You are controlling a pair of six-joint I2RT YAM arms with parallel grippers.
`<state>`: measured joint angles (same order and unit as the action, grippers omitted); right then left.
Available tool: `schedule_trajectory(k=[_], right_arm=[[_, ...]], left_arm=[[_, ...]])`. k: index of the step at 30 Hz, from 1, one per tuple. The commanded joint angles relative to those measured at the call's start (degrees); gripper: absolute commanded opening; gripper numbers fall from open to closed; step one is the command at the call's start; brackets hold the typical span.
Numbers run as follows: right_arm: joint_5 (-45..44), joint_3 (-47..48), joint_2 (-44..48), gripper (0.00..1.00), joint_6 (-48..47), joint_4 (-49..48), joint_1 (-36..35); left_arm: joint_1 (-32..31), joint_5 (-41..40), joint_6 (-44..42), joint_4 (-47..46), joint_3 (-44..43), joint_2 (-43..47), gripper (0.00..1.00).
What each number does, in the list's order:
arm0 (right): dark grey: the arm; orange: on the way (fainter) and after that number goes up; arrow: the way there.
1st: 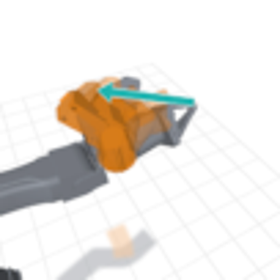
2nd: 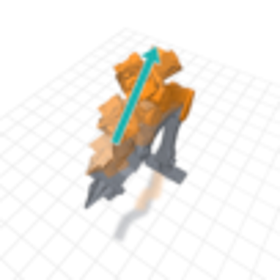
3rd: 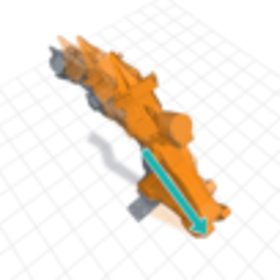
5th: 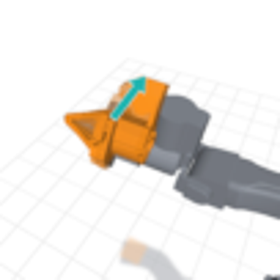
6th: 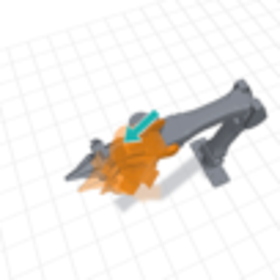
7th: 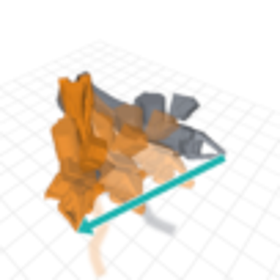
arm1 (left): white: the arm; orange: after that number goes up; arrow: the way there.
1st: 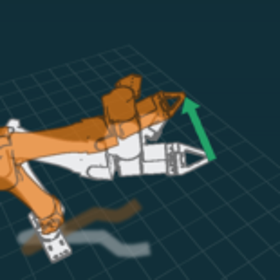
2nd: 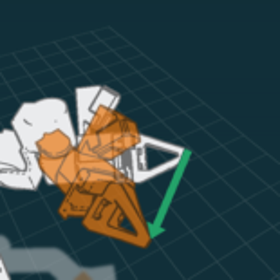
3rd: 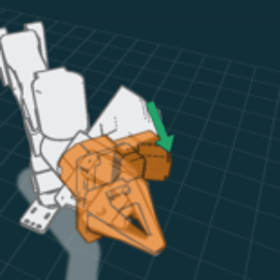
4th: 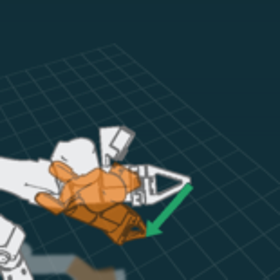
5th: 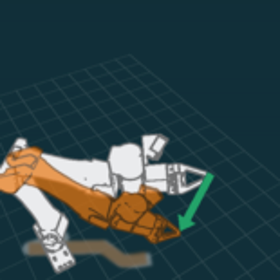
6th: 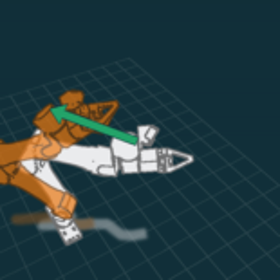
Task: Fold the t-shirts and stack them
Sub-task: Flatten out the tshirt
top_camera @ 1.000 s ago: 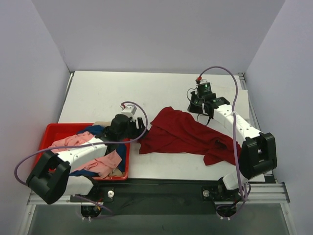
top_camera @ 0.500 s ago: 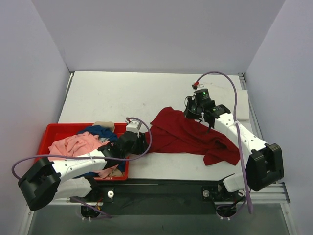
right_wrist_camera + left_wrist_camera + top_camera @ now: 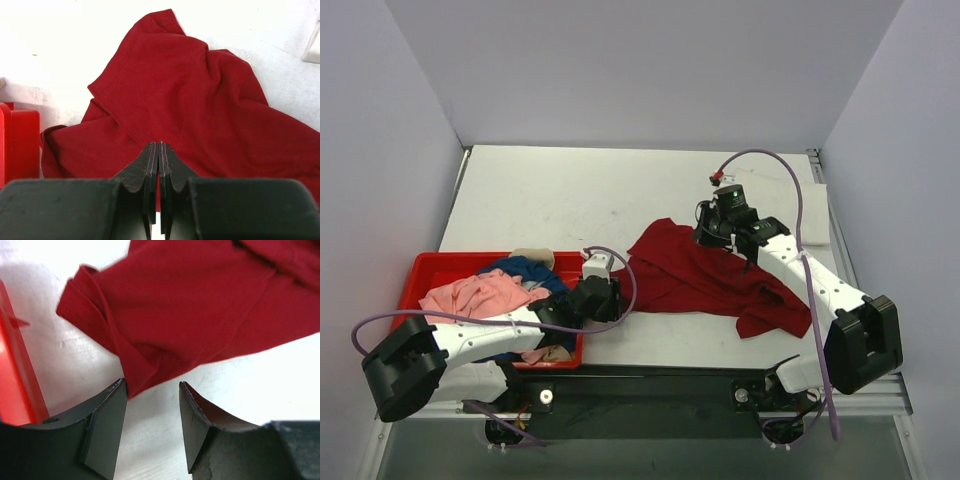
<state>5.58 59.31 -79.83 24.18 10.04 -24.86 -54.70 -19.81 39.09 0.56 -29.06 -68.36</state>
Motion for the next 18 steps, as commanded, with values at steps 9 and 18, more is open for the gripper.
schedule_trajectory(k=[9,18], right_arm=[[4.3,-5.2,-4.8,0.0,1.7,-4.0,-1.9],[5.1,-7.4,-13.6,0.0,4.0,-4.2,3.9]], left_arm=[[-6.0,-10.9,3.2,11.1,-5.7,-5.4,0.56],[-5.9,-9.1,1.8,8.6,-4.4,-5.4,0.57]])
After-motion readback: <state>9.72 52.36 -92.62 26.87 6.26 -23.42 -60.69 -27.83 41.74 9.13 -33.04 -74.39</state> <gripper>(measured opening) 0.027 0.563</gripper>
